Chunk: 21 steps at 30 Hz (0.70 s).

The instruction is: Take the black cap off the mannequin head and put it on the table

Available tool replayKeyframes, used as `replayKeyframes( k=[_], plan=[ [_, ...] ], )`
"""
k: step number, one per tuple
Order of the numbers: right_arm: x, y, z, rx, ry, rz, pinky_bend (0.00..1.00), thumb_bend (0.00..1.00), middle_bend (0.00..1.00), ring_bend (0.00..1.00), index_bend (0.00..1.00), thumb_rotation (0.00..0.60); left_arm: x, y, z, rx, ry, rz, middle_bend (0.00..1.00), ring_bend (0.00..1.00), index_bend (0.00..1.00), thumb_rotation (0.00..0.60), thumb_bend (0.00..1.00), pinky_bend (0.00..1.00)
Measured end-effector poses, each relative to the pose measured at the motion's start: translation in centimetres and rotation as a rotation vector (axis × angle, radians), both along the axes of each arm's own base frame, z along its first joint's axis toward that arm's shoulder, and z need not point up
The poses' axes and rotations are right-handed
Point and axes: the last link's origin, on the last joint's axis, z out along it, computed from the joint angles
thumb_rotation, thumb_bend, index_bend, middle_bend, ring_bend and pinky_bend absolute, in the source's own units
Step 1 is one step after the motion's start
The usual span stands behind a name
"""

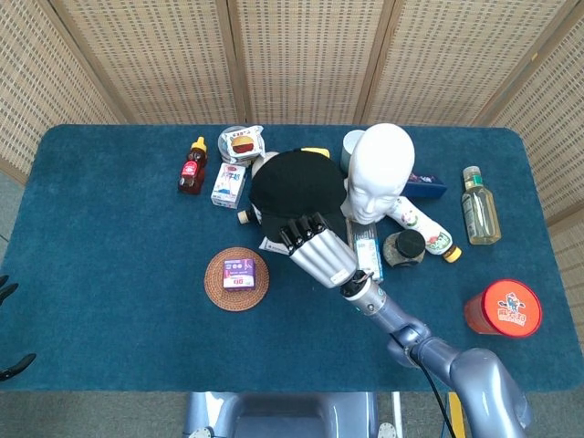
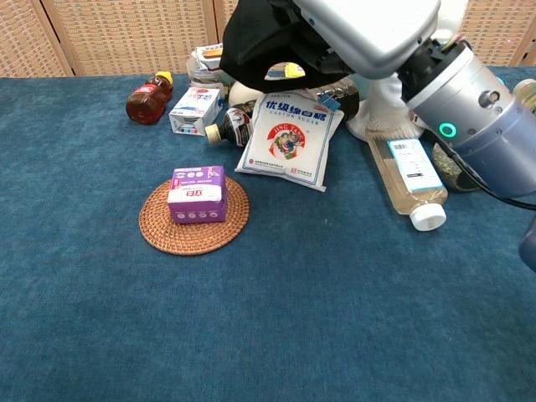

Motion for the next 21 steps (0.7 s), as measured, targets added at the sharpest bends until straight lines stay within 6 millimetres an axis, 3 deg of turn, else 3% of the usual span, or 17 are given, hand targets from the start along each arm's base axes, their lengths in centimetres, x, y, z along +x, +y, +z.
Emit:
replayKeyframes(
  k=[4, 10, 16, 21],
  plan=[
    [-0.9, 0.4, -0.5, 0.046, -0.003, -0.056, 0.58, 0.40, 0.31, 0.27, 0.32, 0.600, 0.1, 0.1, -0.1, 0.001, 0.002, 0.001, 0.00, 0.00, 0.04, 0.600, 0.16, 0.00],
    [-1.3, 2.4, -0.9, 0.163, -0.044, -0.152, 0.35, 0.03, 0.11, 0.07, 0.14, 0.600, 0.1, 0.1, -0.4, -0.003, 0.010, 0.000, 0.00, 0.00, 0.04, 0.600, 0.16, 0.00],
    [-2.6, 5.1, 0.7, 0.311, -0.064, -0.248, 0.24, 0.00, 0.05, 0.00, 0.09, 0.600, 0.2, 0.0, -0.5, -0.005, 0.011, -0.003, 0.00, 0.00, 0.04, 0.600, 0.16, 0.00],
    [-5.9, 7.1, 3.3, 0.360, -0.037, -0.314, 0.22, 0.00, 0.04, 0.00, 0.08, 0.600, 0.3, -0.1, -0.6, -0.008, 0.015, -0.010, 0.00, 0.00, 0.04, 0.600, 0.16, 0.00]
  ],
)
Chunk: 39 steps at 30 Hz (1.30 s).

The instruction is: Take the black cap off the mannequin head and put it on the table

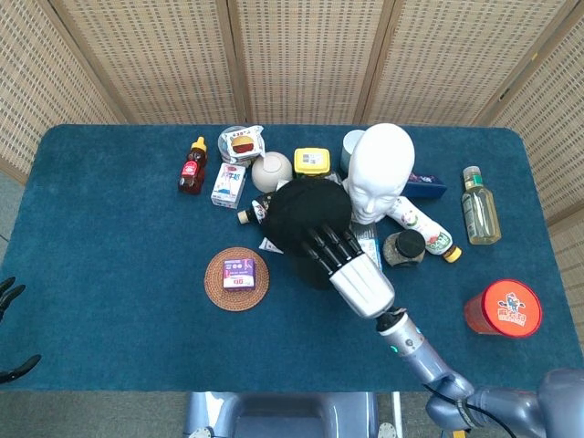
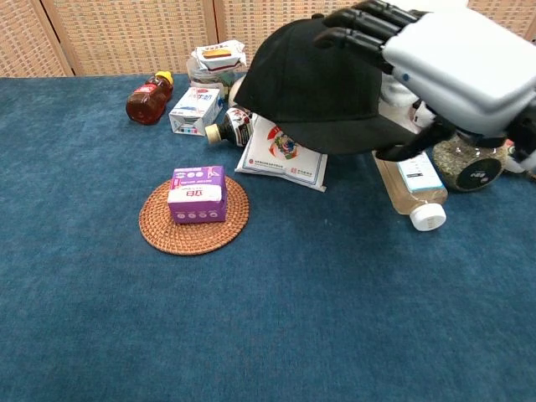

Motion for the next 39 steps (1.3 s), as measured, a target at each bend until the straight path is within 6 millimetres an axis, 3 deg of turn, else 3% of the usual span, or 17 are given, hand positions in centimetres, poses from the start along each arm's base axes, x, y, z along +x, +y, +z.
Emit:
replayKeyframes(
  k=[15, 32, 39],
  plan=[
    [-6.3, 1.8, 5.9, 0.060, -0.046, -0.107, 0.12, 0.00, 0.00, 0.00, 0.04, 0.600, 0.1, -0.3, -0.4, 0.002, 0.018, -0.002, 0.00, 0.00, 0.04, 0.600, 0.16, 0.00],
    [-10.5, 2.0, 8.1, -0.035, 0.125, -0.189, 0.08, 0.00, 0.00, 0.00, 0.00, 0.600, 0.1, -0.2, -0.6, 0.000, 0.026, 0.004, 0.00, 0.00, 0.04, 0.600, 0.16, 0.00],
    [-12.9, 3.7, 9.8, -0.065, 0.126, -0.274, 0.03, 0.00, 0.00, 0.00, 0.00, 0.600, 0.1, -0.3, -0.4, 0.017, 0.026, 0.003, 0.00, 0.00, 0.04, 0.600, 0.16, 0.00]
  ],
)
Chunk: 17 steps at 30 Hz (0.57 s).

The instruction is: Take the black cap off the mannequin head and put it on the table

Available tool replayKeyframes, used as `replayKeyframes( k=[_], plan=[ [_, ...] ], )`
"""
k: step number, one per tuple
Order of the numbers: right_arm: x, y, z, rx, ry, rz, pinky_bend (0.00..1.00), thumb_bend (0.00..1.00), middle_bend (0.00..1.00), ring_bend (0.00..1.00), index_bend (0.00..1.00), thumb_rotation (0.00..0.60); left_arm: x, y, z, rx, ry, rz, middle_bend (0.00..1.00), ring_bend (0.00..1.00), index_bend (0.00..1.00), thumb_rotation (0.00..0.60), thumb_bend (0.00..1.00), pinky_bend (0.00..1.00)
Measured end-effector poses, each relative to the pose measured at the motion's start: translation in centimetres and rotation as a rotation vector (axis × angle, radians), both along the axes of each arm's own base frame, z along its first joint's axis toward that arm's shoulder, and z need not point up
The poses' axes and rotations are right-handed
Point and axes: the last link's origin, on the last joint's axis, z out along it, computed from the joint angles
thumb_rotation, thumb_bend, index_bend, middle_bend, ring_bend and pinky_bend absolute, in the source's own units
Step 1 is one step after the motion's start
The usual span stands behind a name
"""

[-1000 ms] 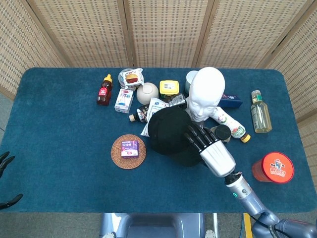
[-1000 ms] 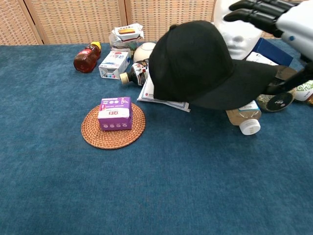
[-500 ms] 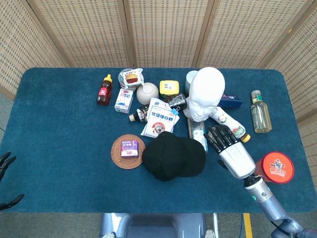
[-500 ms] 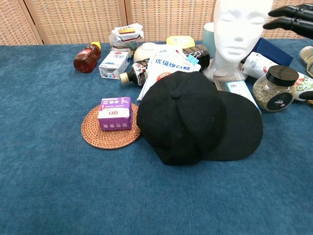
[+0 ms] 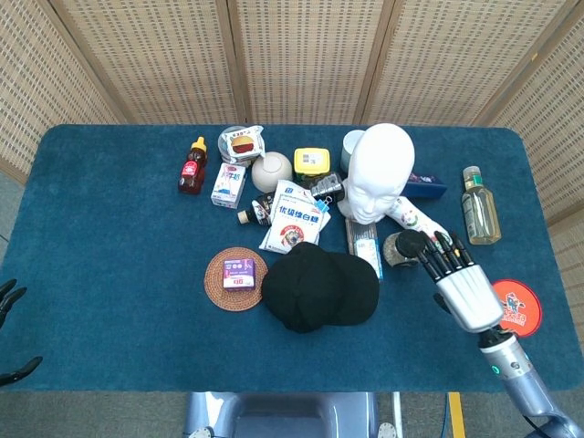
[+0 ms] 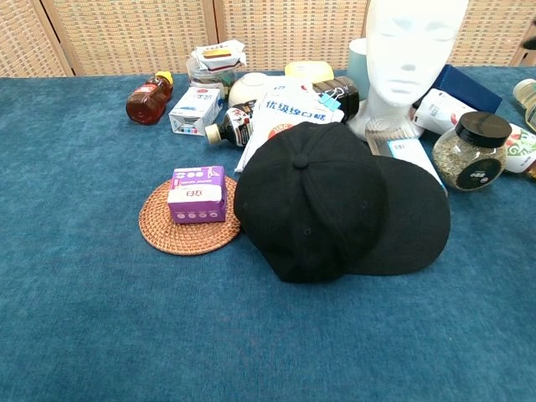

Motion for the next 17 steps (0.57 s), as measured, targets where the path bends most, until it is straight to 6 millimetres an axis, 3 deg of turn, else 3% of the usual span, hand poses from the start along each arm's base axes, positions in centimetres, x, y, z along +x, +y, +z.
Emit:
replayKeyframes(
  k=[12, 17],
  plan=[
    [-1.2, 7.0, 3.4, -0.043, -0.164, -0.206, 0.00, 0.00, 0.00, 0.00, 0.00, 0.600, 0.0, 0.0, -0.3, 0.075, 0.068, -0.018, 0.00, 0.00, 0.01, 0.600, 0.16, 0.00],
    [-0.8, 8.6, 4.0, -0.041, -0.260, -0.238, 0.00, 0.00, 0.00, 0.00, 0.00, 0.600, 0.0, -0.1, -0.5, 0.080, 0.068, -0.023, 0.00, 0.00, 0.00, 0.600, 0.16, 0.00]
  ],
)
